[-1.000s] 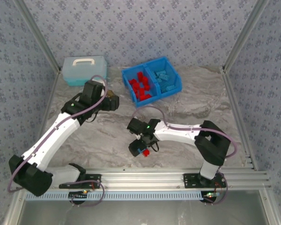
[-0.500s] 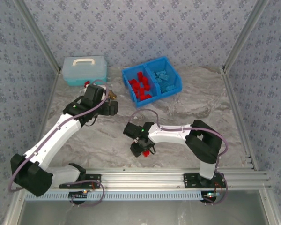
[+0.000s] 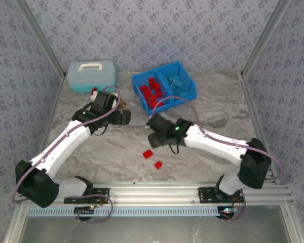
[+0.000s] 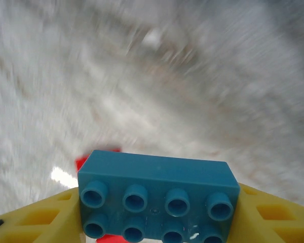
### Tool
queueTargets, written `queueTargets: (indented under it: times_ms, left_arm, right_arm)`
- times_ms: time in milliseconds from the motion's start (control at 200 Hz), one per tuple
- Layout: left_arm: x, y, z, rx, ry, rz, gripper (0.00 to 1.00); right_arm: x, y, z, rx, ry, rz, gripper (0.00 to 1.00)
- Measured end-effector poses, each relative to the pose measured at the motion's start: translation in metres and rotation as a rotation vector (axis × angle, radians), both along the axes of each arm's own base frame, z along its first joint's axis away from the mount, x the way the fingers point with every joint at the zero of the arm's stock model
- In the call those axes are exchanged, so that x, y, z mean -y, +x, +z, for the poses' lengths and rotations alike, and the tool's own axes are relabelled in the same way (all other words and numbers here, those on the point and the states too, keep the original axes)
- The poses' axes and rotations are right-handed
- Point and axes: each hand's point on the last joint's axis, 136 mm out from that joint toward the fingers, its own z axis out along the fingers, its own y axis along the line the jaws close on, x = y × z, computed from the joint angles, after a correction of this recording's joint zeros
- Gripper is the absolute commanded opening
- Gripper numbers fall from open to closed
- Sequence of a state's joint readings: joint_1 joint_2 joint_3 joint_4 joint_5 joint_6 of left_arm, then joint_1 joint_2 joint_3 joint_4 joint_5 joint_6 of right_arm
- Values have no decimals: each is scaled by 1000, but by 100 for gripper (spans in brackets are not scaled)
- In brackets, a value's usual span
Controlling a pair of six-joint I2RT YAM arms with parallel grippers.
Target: Sort the legos into containers by color
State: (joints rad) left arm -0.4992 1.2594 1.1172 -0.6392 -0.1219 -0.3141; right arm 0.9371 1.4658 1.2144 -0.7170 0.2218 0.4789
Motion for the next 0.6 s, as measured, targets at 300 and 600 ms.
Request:
queueTargets:
  times_ms: [300,600]
  left_arm:
    - [28,-8,10,3,-114,-128,99]
    - [84,-63,29,69,-204,-446,99]
  right_arm:
    - [98,141,62,219,149,-419,59]
    - [123,286,61,239,252,-675,59]
